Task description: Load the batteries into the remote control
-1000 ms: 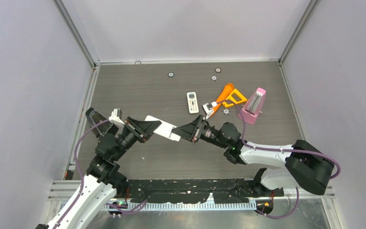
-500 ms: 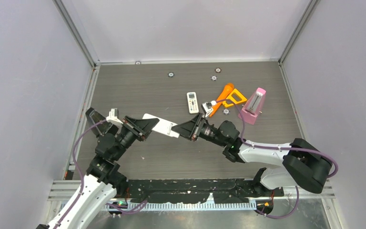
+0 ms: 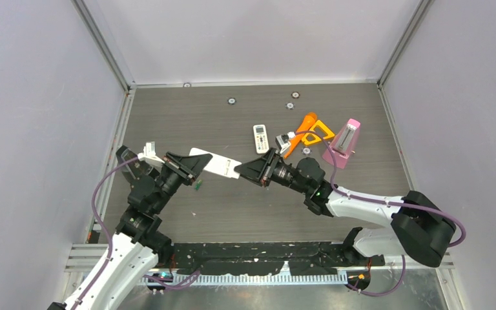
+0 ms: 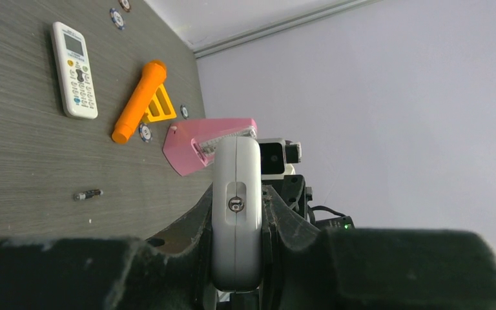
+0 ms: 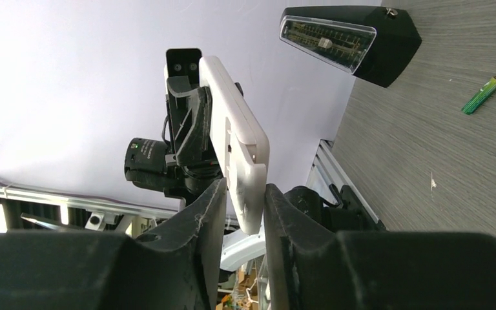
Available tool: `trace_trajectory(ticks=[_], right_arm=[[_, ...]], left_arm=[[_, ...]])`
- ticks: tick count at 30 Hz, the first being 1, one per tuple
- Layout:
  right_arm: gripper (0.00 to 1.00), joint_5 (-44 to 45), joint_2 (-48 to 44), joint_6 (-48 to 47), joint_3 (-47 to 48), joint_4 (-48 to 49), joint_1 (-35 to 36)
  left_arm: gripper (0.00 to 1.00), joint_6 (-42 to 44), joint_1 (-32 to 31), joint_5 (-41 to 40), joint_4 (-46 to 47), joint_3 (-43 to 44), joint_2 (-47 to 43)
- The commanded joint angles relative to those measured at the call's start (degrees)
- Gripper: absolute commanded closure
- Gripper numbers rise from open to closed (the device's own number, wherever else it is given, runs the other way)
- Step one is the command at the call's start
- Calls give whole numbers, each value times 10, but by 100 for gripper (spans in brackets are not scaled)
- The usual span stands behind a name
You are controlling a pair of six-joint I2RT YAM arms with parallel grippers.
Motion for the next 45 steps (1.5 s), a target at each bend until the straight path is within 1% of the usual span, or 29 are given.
trace_trajectory(ticks=[1,6,8,11,14,17,19,20,21,22,23,24,25,26,27,28,32,33,36,42,45], right_arm=[[70,-13,8,3,25,26,-3],[89,-19,6,6,28,21,-3],[94,-22,-1,7,30,18,-3],[95,-26,-13,1,42,-1,-3],[95,-24,-25,-3,45,-13,-4],[95,-12,-56,-31,39,-65,-8],[95,4,-83,-71,40,-145,-13],[95,28,-94,-105,42,-227,-15],[95,46,-119,-125,45,-278,-15],[95,95,-132,-163,46,-372,-17],[95,150,-157,-181,44,-414,-20],[95,175,-177,-211,40,-490,-23],[95,212,-186,-222,31,-519,-34],[95,225,-199,-240,27,-579,-42],[95,245,-203,-249,21,-604,-61],[95,255,-210,-267,19,-654,-70],[95,338,-205,-314,16,-744,-93],[95,361,-199,-320,16,-751,-96],[95,382,-144,-340,21,-762,-98],[95,397,-26,-356,54,-758,-99],[95,390,-2,-365,63,-736,-98]], left_arm=[[100,22,2,-5,14,5,-4],[100,50,2,-17,-9,11,-4],[100,81,2,-25,-32,22,1],[100,140,2,-39,-71,43,8],[100,183,2,-36,-79,48,10],[100,220,2,-22,-85,53,13],[100,248,2,-10,-86,55,11],[100,260,2,-1,-85,56,8],[100,272,2,8,-83,56,4],[100,285,2,17,-85,58,0],[100,298,2,27,-87,61,-3],[100,310,2,39,-88,63,-6],[100,320,2,51,-89,65,-10],[100,328,2,66,-86,67,-12],[100,337,2,86,-80,66,-14],[100,345,2,109,-68,65,-16],[100,365,2,207,-11,61,-16],[100,368,2,223,-8,63,-13],[100,369,2,246,0,67,-9],[100,362,2,244,-3,69,-10],[100,359,2,242,-4,69,-10]])
